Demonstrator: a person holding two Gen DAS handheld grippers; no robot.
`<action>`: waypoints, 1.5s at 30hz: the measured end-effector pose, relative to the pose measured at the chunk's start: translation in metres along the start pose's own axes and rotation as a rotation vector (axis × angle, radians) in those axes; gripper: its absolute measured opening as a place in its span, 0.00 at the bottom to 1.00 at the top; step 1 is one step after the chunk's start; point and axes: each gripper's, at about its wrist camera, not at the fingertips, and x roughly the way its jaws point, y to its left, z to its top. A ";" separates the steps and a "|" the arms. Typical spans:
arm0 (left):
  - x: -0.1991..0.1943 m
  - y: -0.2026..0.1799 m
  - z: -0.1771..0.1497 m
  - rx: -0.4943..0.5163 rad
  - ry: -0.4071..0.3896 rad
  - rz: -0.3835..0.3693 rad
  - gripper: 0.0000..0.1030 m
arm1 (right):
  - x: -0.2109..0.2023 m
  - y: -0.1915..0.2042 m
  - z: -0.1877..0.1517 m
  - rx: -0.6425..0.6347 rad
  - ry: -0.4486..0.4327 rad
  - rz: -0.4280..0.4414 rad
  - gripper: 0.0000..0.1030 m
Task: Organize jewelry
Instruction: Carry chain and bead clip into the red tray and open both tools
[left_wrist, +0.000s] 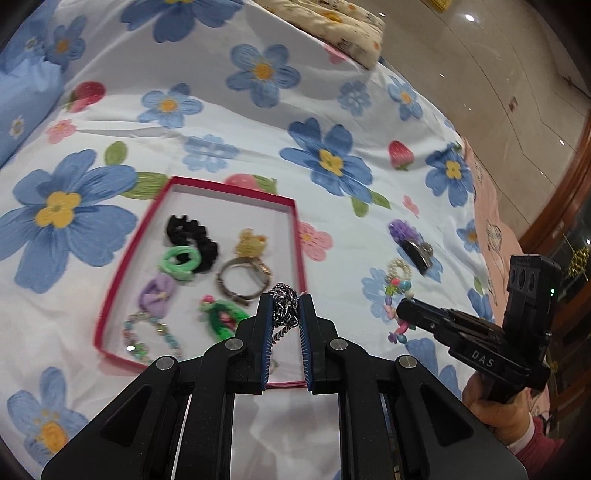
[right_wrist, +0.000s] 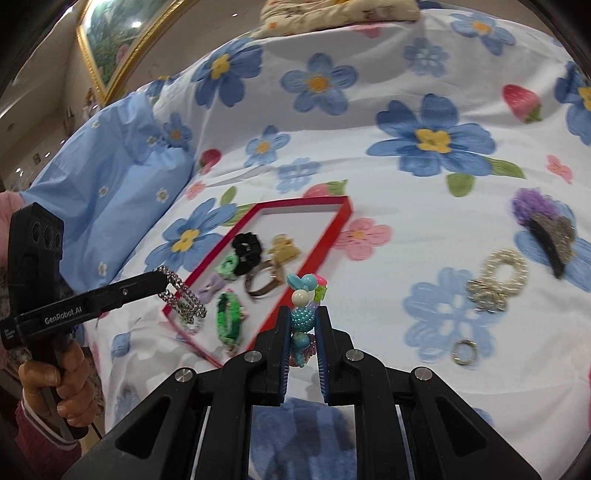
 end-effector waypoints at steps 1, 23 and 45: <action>-0.002 0.004 0.000 -0.008 -0.005 0.005 0.12 | 0.002 0.004 0.001 -0.005 0.003 0.006 0.12; 0.004 0.063 -0.006 -0.103 0.016 0.047 0.12 | 0.061 0.062 0.005 -0.080 0.097 0.107 0.12; 0.051 0.102 -0.026 -0.139 0.133 0.110 0.12 | 0.126 0.072 -0.011 -0.115 0.236 0.097 0.12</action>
